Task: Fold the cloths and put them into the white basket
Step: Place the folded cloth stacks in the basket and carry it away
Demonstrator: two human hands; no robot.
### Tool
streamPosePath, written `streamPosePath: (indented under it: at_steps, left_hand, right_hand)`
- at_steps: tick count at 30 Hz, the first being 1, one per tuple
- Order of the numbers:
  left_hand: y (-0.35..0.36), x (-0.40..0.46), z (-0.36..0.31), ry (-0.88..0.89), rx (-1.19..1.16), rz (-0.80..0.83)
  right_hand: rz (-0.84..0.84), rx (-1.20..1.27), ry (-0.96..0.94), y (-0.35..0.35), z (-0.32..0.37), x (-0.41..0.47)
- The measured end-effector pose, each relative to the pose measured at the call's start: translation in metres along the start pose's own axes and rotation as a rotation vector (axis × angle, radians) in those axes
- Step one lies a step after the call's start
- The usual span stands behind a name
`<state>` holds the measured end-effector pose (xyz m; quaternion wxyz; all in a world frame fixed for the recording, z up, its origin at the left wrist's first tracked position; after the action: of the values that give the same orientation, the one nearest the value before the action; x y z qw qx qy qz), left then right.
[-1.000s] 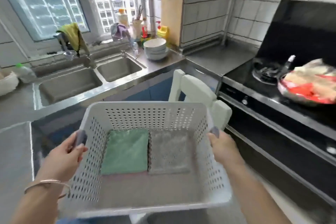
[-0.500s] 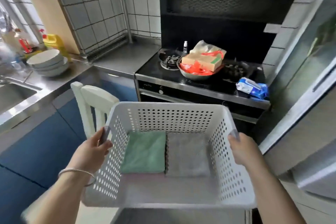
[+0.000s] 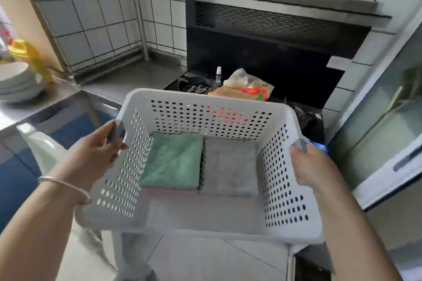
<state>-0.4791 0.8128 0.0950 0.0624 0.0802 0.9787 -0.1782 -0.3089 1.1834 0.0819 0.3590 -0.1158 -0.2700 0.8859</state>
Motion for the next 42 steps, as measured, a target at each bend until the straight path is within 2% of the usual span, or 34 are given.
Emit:
streamPosePath:
  at_steps: [7,14,22,27,32,38,42]
  left_hand:
    - [-0.058,0.129,-0.033,0.063,-0.033,-0.250]
    - [-0.137,0.281,-0.063,0.036,-0.034,-0.278]
    - [-0.173,0.396,-0.061,0.034,-0.232,-0.482]
    - [-0.173,0.482,-0.023,-0.121,-0.286,-0.563]
    - [-0.176,0.553,0.012,-0.339,-0.227,-0.723]
    - [-0.157,0.630,0.026,-0.437,-0.235,-0.779]
    - [-0.138,0.666,0.034,-0.505,-0.280,-0.777]
  right_hand:
    - [0.061,0.111,-0.245,0.097,0.106,0.129]
    - [0.114,0.134,-0.291,0.214,0.221,0.252]
    - [0.174,0.102,-0.462,0.363,0.324,0.387]
    - [0.287,0.005,-0.483,0.464,0.351,0.476]
    - [0.489,-0.033,-0.484,0.573,0.379,0.548]
    - [0.607,-0.161,-0.454,0.658,0.384,0.627]
    - [0.658,-0.267,-0.473,0.685,0.383,0.664]
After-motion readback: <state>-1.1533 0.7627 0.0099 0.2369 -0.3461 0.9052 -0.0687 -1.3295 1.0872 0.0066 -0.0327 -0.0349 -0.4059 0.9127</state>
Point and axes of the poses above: each hand's wrist, its own x-axis towards the middle knuckle, its own y-axis out of the palm, z = x × y, the point moved 4 cm from there along x, towards the middle knuckle, and after that the axes turned 10 degrees about -y, right-handed, at the moved point
